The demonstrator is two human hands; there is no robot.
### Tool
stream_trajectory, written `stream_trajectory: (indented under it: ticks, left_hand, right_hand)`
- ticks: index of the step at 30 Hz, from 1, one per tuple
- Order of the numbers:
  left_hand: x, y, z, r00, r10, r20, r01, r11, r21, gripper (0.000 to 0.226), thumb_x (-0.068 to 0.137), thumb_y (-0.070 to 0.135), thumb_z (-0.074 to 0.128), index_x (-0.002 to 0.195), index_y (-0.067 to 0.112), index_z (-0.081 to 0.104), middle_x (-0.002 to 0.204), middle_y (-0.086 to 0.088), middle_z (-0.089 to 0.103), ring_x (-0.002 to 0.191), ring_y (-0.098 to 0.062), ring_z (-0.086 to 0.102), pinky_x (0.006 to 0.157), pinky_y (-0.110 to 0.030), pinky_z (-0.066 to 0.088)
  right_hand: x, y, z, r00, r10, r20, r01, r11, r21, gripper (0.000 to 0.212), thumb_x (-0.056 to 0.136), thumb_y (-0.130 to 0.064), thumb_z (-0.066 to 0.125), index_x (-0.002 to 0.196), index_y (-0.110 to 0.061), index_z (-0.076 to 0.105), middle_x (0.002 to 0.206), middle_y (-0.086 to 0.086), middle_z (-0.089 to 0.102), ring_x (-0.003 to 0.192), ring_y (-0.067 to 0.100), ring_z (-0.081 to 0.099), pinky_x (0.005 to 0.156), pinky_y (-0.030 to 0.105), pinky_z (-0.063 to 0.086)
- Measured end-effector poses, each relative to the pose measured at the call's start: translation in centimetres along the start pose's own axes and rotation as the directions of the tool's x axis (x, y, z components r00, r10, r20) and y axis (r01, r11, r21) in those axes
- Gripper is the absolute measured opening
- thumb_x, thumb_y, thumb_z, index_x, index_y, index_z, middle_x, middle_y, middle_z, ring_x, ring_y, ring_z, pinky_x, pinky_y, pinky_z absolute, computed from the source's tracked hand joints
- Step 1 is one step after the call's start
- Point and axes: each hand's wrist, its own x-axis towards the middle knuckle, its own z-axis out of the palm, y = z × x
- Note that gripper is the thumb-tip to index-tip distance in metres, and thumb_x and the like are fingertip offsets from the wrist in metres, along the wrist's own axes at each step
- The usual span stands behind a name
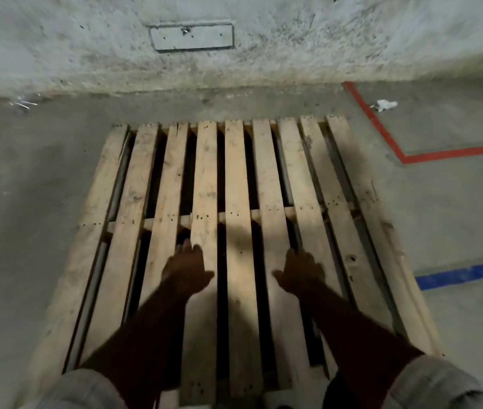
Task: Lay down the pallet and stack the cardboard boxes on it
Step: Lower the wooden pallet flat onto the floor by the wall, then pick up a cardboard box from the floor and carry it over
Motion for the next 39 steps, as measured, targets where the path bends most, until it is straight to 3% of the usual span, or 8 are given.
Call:
stream_trajectory:
  ticks: [4, 11, 16, 19, 24, 29, 34, 39]
  left_hand:
    - [-2.9, 2.9, -14.1, 0.973, 0.156, -0.167, -0.144, 0.986, 0.086, 0.086, 0.093, 0.052, 0.054, 0.157, 0.009, 0.016, 0.166, -0.015, 0.005, 0.153, -0.034, 0.006, 0.122, -0.048, 0.017]
    - [-13.9, 3.6, -38.2, 0.937, 0.145, -0.317, -0.118, 0.988, 0.102, 0.086, 0.094, 0.055, 0.050, 0.158, 0.013, 0.011, 0.167, -0.011, 0.003, 0.154, -0.032, 0.000, 0.123, -0.051, 0.012]
    - [-24.4, 0.0, -54.0, 0.913, 0.072, -0.401, -0.028, 0.993, 0.114, 0.073, 0.092, 0.056, 0.050, 0.150, 0.015, 0.031, 0.158, -0.010, 0.032, 0.148, -0.032, 0.023, 0.116, -0.050, 0.025]
    - [-30.5, -2.9, -59.1, 0.896, -0.006, -0.443, 0.061, 0.992, 0.110, 0.066, 0.090, 0.060, 0.051, 0.139, 0.016, 0.043, 0.143, -0.010, 0.050, 0.135, -0.032, 0.042, 0.106, -0.049, 0.037]
    - [-39.1, -7.6, -60.0, 0.877, -0.177, -0.447, 0.213, 0.977, 0.031, 0.060, 0.089, 0.061, 0.051, 0.131, 0.018, 0.052, 0.129, -0.008, 0.059, 0.122, -0.030, 0.052, 0.097, -0.045, 0.046]
    - [-47.2, -12.9, -56.3, 0.777, -0.439, -0.451, 0.420, 0.895, -0.149, 0.055, 0.088, 0.060, 0.054, 0.124, 0.019, 0.056, 0.124, -0.006, 0.060, 0.120, -0.029, 0.052, 0.093, -0.043, 0.046]
    - [-55.9, -16.6, -52.2, 0.602, -0.689, -0.403, 0.610, 0.723, -0.324, 0.055, 0.089, 0.060, 0.054, 0.124, 0.018, 0.057, 0.122, -0.006, 0.061, 0.120, -0.029, 0.052, 0.092, -0.043, 0.046]
    - [-65.7, -19.1, -45.4, 0.372, -0.897, -0.238, 0.771, 0.442, -0.459, 0.053, 0.090, 0.060, 0.052, 0.121, 0.017, 0.059, 0.120, -0.006, 0.062, 0.119, -0.029, 0.052, 0.090, -0.043, 0.045]
  right_hand:
    - [-3.9, -4.3, -12.7, 0.952, -0.247, -0.182, 0.233, 0.968, -0.091, 0.082, 0.096, -0.057, 0.050, 0.159, -0.012, 0.021, 0.169, 0.015, 0.011, 0.155, 0.036, 0.008, 0.123, 0.055, 0.019]
    - [-15.4, -13.9, -36.5, 0.837, -0.441, -0.323, 0.412, 0.897, -0.158, 0.083, 0.099, -0.060, 0.040, 0.161, -0.012, 0.015, 0.170, 0.013, 0.006, 0.156, 0.032, 0.004, 0.123, 0.055, 0.008]
    - [-25.2, -19.4, -49.4, 0.787, -0.504, -0.356, 0.482, 0.862, -0.154, 0.080, 0.099, -0.059, 0.041, 0.160, -0.012, 0.016, 0.168, 0.013, 0.015, 0.155, 0.032, 0.011, 0.122, 0.058, 0.015]
    - [-31.0, -23.1, -52.9, 0.733, -0.584, -0.349, 0.565, 0.808, -0.165, 0.075, 0.099, -0.057, 0.045, 0.157, -0.013, 0.025, 0.162, 0.014, 0.030, 0.151, 0.033, 0.024, 0.120, 0.056, 0.023]
    - [-37.9, -29.1, -51.4, 0.618, -0.749, -0.240, 0.715, 0.662, -0.226, 0.068, 0.099, -0.056, 0.046, 0.153, -0.016, 0.036, 0.154, 0.011, 0.044, 0.142, 0.032, 0.040, 0.114, 0.047, 0.036]
    - [-44.5, -35.7, -48.5, 0.405, -0.909, -0.094, 0.876, 0.416, -0.246, 0.065, 0.098, -0.057, 0.050, 0.149, -0.018, 0.043, 0.150, 0.009, 0.051, 0.137, 0.030, 0.047, 0.110, 0.044, 0.041]
    - [-51.5, -41.5, -43.8, 0.154, -0.985, 0.082, 0.966, 0.133, -0.221, 0.066, 0.095, -0.056, 0.055, 0.149, -0.020, 0.046, 0.151, 0.006, 0.051, 0.136, 0.026, 0.050, 0.109, 0.040, 0.044]
    - [-60.5, -44.9, -37.0, -0.064, -0.957, 0.282, 0.979, -0.115, -0.168, 0.066, 0.094, -0.055, 0.058, 0.149, -0.020, 0.047, 0.153, 0.005, 0.051, 0.137, 0.025, 0.050, 0.111, 0.037, 0.043]
